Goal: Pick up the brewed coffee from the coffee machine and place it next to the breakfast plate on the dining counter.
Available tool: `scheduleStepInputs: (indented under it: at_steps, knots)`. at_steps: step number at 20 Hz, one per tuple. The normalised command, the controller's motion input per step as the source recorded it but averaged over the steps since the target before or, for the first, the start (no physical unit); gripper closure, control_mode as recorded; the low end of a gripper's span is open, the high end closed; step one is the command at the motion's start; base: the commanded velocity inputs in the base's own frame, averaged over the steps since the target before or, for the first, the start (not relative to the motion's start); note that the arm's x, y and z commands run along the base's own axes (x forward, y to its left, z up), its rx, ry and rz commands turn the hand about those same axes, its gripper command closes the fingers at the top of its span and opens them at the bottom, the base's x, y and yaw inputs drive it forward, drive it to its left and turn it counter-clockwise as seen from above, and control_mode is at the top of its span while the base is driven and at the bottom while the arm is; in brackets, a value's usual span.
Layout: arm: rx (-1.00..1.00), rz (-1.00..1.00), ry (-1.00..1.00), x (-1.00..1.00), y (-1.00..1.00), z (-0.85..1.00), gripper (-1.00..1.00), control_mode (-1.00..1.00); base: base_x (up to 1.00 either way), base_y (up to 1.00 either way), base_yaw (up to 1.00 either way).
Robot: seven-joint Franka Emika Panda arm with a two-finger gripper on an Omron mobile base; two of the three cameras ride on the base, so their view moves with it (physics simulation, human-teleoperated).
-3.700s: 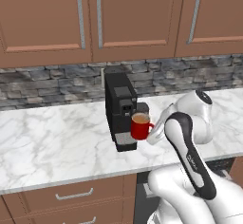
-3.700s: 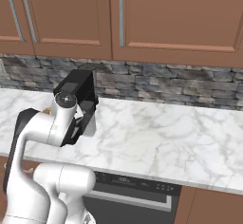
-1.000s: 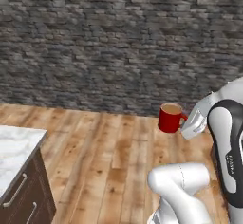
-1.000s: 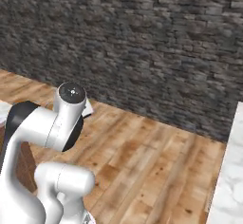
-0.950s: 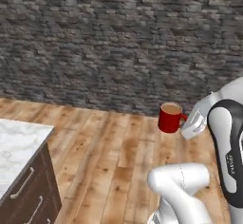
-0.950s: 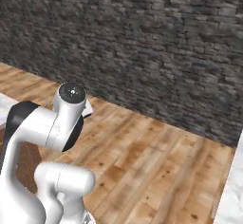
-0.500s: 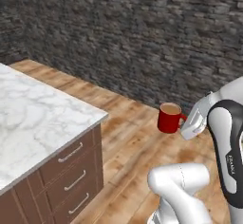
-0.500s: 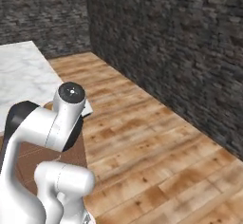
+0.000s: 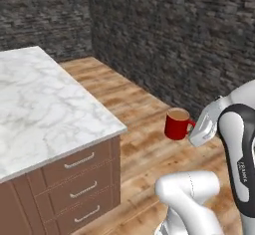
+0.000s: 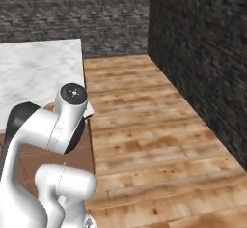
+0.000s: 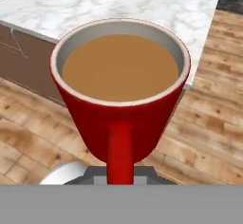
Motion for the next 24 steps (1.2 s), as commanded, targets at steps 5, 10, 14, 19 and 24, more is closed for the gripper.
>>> scheduleStepInputs:
  at_steps: [5, 10, 14, 19, 24]
  knots:
    - [0.0, 0.0, 0.0, 0.0, 0.0, 0.0, 1.0, 1.0, 0.73, -0.7, 0.57]
    - [0.0, 0.0, 0.0, 0.0, 0.0, 0.0, 1.0, 1.0, 0.75, -0.99, 0.45]
    - [0.0, 0.0, 0.0, 0.0, 0.0, 0.0, 1.0, 1.0, 0.53, -1.0, 0.36]
    - [0.0, 0.0, 0.0, 0.0, 0.0, 0.0, 1.0, 1.0, 0.69, -1.0, 0.29]
    - [0.0, 0.0, 0.0, 0.0, 0.0, 0.0, 1.0, 1.0, 0.96, -0.93, 0.23]
